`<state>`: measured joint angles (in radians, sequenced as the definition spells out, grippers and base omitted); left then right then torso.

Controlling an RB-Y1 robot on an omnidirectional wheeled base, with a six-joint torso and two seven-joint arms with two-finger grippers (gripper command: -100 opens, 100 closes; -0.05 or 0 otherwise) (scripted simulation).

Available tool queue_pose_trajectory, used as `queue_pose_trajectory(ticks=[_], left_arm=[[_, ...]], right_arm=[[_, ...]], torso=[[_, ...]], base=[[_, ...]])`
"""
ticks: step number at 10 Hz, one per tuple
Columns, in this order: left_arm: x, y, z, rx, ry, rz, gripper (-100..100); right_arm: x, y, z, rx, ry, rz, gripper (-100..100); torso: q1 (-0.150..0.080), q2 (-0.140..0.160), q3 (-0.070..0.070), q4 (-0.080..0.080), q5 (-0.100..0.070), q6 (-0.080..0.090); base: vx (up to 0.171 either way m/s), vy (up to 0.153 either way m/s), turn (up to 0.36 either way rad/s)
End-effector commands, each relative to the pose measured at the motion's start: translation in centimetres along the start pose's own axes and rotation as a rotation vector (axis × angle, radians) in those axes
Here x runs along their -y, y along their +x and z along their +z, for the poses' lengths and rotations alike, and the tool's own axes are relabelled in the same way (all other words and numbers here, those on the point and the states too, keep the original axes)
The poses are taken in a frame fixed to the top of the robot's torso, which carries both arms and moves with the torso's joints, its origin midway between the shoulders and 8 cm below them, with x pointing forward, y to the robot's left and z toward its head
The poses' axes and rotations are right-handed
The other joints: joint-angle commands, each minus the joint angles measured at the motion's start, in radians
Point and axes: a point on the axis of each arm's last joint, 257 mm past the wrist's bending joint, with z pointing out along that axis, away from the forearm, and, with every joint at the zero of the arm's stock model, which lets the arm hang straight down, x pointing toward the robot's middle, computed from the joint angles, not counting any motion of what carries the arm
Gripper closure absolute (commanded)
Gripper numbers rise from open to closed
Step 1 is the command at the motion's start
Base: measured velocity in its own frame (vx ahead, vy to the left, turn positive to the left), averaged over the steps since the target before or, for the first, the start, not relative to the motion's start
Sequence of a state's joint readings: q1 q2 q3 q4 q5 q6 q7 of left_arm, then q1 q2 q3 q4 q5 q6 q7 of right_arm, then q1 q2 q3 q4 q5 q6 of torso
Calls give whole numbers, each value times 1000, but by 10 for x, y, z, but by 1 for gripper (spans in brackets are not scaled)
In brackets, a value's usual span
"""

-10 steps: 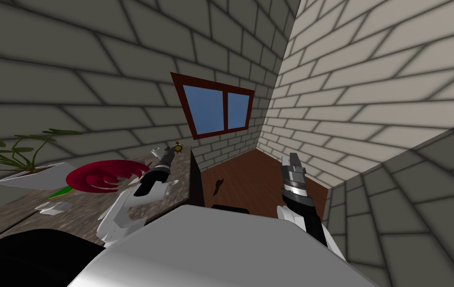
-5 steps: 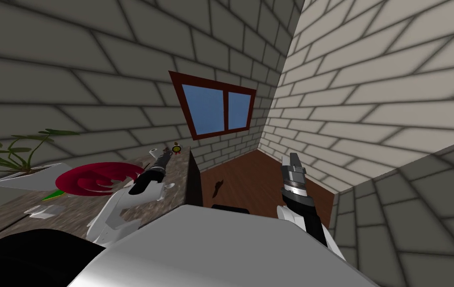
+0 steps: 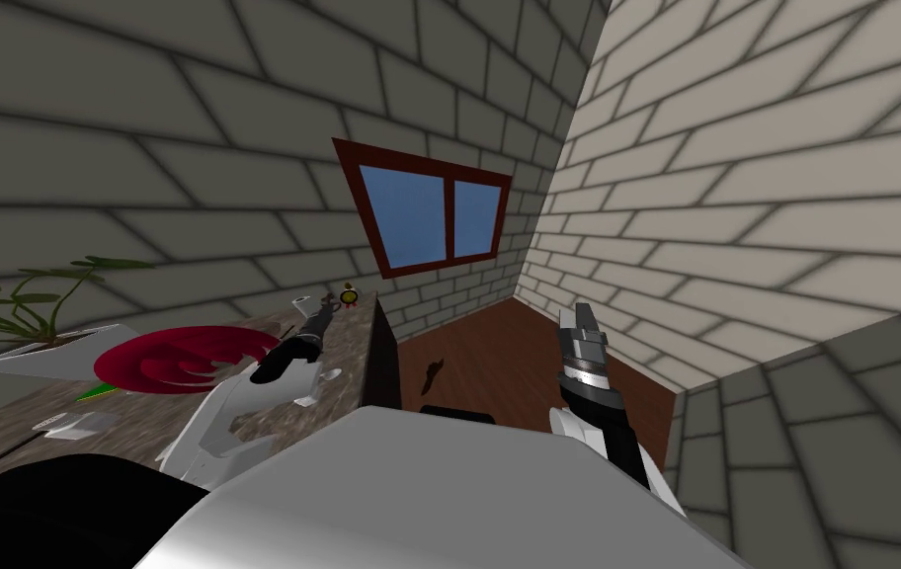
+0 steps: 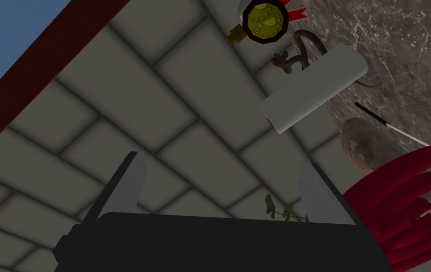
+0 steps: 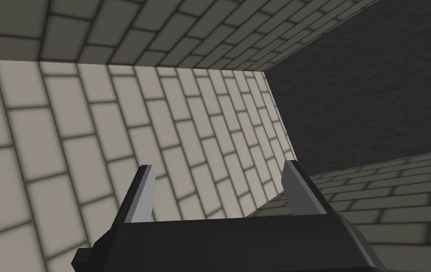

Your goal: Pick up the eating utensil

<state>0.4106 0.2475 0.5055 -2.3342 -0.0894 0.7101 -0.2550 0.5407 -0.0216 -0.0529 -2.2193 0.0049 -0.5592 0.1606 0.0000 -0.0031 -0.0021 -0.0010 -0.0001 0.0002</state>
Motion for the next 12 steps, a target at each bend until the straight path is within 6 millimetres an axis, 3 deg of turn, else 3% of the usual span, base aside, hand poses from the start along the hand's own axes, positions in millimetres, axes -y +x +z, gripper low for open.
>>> queue_pose_trajectory(ticks=[1, 12], left_arm=[[-12, -7, 2, 2, -46, 18, -100], [-81, -9, -5, -66, -305, 69, -100]], right_arm=[[0, 0, 0, 0, 0, 0, 0], [0, 0, 0, 0, 0, 0, 0]], torso=[[0, 0, 0, 0, 0, 0], [0, -1, -1, 0, 0, 0]], base=[[100, -10, 90], [67, -13, 46]])
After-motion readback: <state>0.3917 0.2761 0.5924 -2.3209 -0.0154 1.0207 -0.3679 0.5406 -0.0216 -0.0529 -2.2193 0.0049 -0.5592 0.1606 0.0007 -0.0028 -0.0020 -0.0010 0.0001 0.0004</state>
